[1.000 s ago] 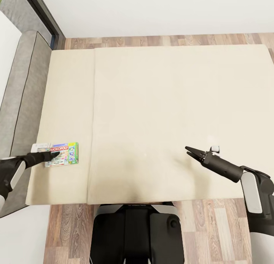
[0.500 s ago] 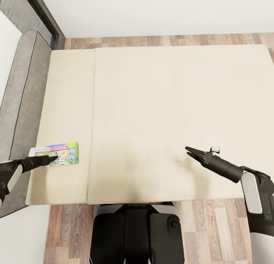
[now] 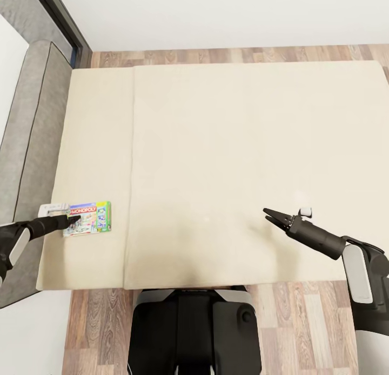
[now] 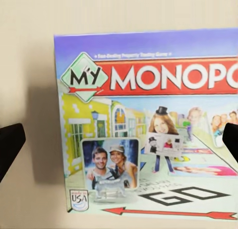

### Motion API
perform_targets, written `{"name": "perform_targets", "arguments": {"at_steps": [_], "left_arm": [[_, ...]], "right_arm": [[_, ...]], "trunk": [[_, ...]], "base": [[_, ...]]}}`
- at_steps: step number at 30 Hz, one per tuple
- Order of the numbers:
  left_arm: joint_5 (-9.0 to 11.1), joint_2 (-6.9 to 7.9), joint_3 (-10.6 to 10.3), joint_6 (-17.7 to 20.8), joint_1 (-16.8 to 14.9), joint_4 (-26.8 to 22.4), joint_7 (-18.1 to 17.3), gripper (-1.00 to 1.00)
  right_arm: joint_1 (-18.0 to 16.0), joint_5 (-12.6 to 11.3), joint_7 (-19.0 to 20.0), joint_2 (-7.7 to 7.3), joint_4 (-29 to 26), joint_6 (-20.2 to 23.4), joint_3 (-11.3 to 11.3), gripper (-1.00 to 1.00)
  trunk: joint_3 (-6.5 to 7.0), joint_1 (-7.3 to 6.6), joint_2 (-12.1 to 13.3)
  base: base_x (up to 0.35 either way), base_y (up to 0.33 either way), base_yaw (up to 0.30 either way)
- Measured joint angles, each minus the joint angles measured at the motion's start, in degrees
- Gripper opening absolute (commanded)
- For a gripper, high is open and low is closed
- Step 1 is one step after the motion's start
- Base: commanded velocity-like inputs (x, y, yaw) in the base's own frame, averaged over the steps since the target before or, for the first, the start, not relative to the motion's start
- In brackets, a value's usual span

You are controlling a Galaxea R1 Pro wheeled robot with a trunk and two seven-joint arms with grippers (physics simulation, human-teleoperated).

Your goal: Put all the toys in the child's room - the three board games (two on the bed and one on the table), the two jigsaw puzzles on the table, and the tennis ball on the table - inside the toy box on the table in the child's room.

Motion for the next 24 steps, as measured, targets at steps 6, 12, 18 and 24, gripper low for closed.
{"name": "perform_targets", "arguments": {"at_steps": [6, 12, 18, 24], "left_arm": [[-0.1, 0.00, 0.1, 0.0, -0.2, 0.0, 0.0, 1.00], [-0.1, -0.06, 0.2, 0.0, -0.3, -0.1, 0.0, 1.00], [-0.1, -0.08, 0.3, -0.1, -0.3, -0.2, 0.0, 1.00], [-0.1, -0.14, 0.4, -0.5, -0.3, -0.2, 0.0, 1.00]], "right_arm": [[0.0, 0.0, 0.0, 0.08, 0.0, 0.0, 0.0, 1.00], [0.0, 0.0, 0.0, 0.13, 0.0, 0.0, 0.1, 1.00], [0.0, 0.0, 0.0, 0.15, 0.0, 0.0, 0.1, 1.00], [0.0, 0.0, 0.0, 0.18, 0.0, 0.0, 0.1, 1.00]], "trunk": [[-0.45, 0.00, 0.0], [-0.98, 0.00, 0.0], [-1.53, 0.00, 0.0], [-2.04, 0.00, 0.0]], "base": [[0.000, 0.000, 0.000], [0.000, 0.000, 0.000], [0.000, 0.000, 0.000], [0.000, 0.000, 0.000]]}}
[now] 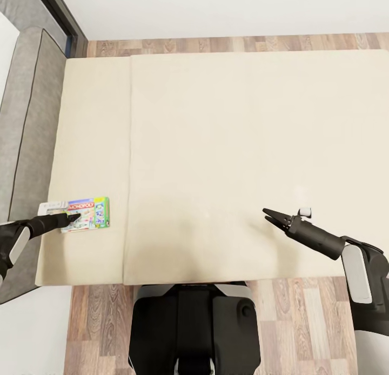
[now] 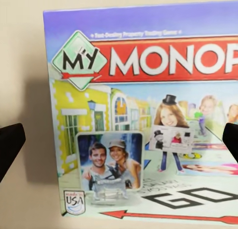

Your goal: Put all the toys in the child's room - the three board games (two on the bed and one on the table), the two jigsaw puzzles on the table, and the tennis ball on the table - inside the toy box on the table in the child's room.

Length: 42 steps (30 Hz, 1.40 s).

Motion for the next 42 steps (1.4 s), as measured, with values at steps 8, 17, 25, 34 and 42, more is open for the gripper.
{"name": "perform_targets", "arguments": {"at_steps": [8, 17, 25, 34, 42], "left_arm": [[0.0, 0.03, 0.0, -0.2, 0.0, 0.0, 0.0, 1.00], [0.0, 0.05, 0.0, -0.2, -0.1, -0.1, 0.0, 1.00], [0.0, 0.06, 0.0, -0.2, -0.2, -0.1, 0.0, 1.00], [0.0, 0.06, 0.0, -0.2, -0.2, -0.1, -0.1, 1.00], [0.0, 0.06, 0.0, -0.2, -0.2, -0.1, -0.1, 1.00]], "right_arm": [[0.0, 0.0, 0.0, 0.05, 0.0, 0.0, 0.0, 1.00], [0.0, 0.0, 0.0, 0.04, 0.0, 0.0, 0.0, 1.00], [0.0, 0.0, 0.0, -0.02, -0.1, 0.0, 0.0, 1.00], [0.0, 0.0, 0.0, -0.03, -0.1, 0.0, 0.0, 1.00], [0.0, 0.0, 0.0, -0.10, -0.1, 0.0, 0.0, 1.00]], "trunk": [[-0.62, 0.00, 0.0], [-1.19, 0.00, 0.0], [-1.31, -0.01, 0.0], [-1.33, 0.00, 0.0], [-1.34, 0.00, 0.0]], "base": [[0.000, 0.000, 0.000], [0.001, 0.000, 0.000], [0.055, 0.025, 0.000], [0.019, 0.010, 0.000], [0.003, 0.002, 0.000]]}}
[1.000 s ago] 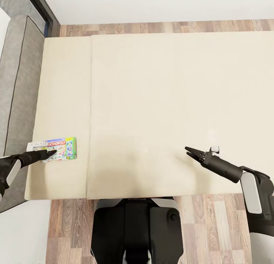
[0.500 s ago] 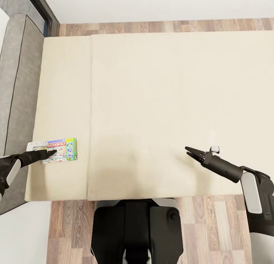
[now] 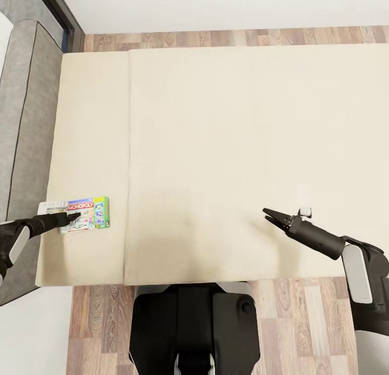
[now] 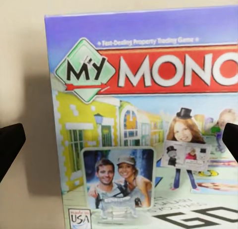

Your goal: Put all the toys in the child's room - the three board games (two on the bed and one on the table), the two jigsaw puzzles on the table, and the tennis ball on the table - inside the toy box on the table in the child's room.

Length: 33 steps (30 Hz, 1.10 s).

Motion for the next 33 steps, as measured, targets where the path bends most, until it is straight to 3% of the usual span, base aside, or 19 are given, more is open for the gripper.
{"name": "perform_targets", "arguments": {"at_steps": [33], "left_arm": [[-0.1, 0.00, 0.0, 0.0, 0.0, 0.0, 0.1, 1.00]], "right_arm": [[0.0, 0.0, 0.1, -0.04, 0.1, 0.0, -0.1, 1.00]], "trunk": [[0.00, 0.00, 0.0]], "base": [[0.000, 0.050, 0.000]]}}
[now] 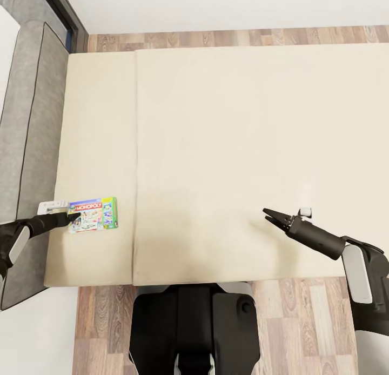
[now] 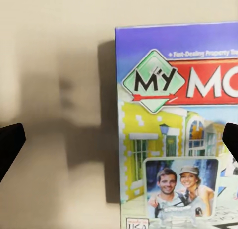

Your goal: Put all the toys in the child's room - the three board games (two on the bed and one on the table), the two jigsaw puzzles on the table, and the tennis ball on the table - inside the toy box on the table in the child's room.

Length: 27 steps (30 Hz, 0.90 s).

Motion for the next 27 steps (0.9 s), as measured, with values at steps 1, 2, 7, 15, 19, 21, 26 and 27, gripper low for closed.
{"name": "perform_targets", "arguments": {"at_steps": [1, 2, 7, 15, 19, 21, 26, 27], "left_arm": [[0.0, 0.00, 0.0, 0.0, 0.0, 0.0, 0.0, 1.00], [0.0, 0.00, 0.0, 0.0, 0.0, 0.0, 0.0, 1.00], [0.0, 0.00, 0.0, 0.0, 0.0, 0.0, 0.0, 1.00], [0.0, -0.03, 0.0, 0.0, 0.0, 0.0, 0.0, 1.00], [0.0, -0.01, 0.0, 0.0, 0.0, 0.0, 0.0, 1.00], [0.0, -0.04, 0.0, 0.0, 0.0, 0.0, 0.0, 1.00], [0.0, -0.07, 0.0, 0.0, 0.0, 0.0, 0.0, 1.00], [0.0, -0.07, 0.0, 0.0, 0.0, 0.0, 0.0, 1.00]], "right_arm": [[0.0, 0.0, 0.0, 0.00, 0.0, 0.0, 0.0, 1.00], [0.0, 0.0, 0.0, -0.01, 0.0, 0.0, 0.0, 1.00], [0.0, 0.0, 0.0, -0.05, 0.0, 0.0, 0.0, 1.00], [0.0, 0.0, 0.0, -0.07, 0.0, 0.0, 0.0, 1.00], [0.0, 0.0, 0.0, -0.02, 0.0, 0.0, 0.0, 1.00], [0.0, 0.0, -0.1, 0.00, 0.0, 0.0, 0.0, 1.00], [0.0, 0.0, -0.1, -0.03, 0.0, 0.0, 0.0, 1.00], [0.0, 0.0, 0.0, -0.04, 0.0, 0.0, 0.0, 1.00]], "trunk": [[0.00, 0.00, 0.0], [0.00, 0.00, 0.0], [0.00, 0.00, 0.0], [0.00, 0.00, 0.0], [0.00, 0.00, 0.0], [0.00, 0.00, 0.0], [0.00, 0.00, 0.0], [0.00, 0.00, 0.0]], "base": [[0.000, 0.003, 0.000], [0.000, 0.002, 0.000], [0.000, 0.001, 0.000], [0.000, 0.000, 0.000], [0.000, 0.000, 0.000], [0.000, 0.000, 0.000], [0.000, 0.000, 0.000], [0.000, 0.000, 0.000]]}}
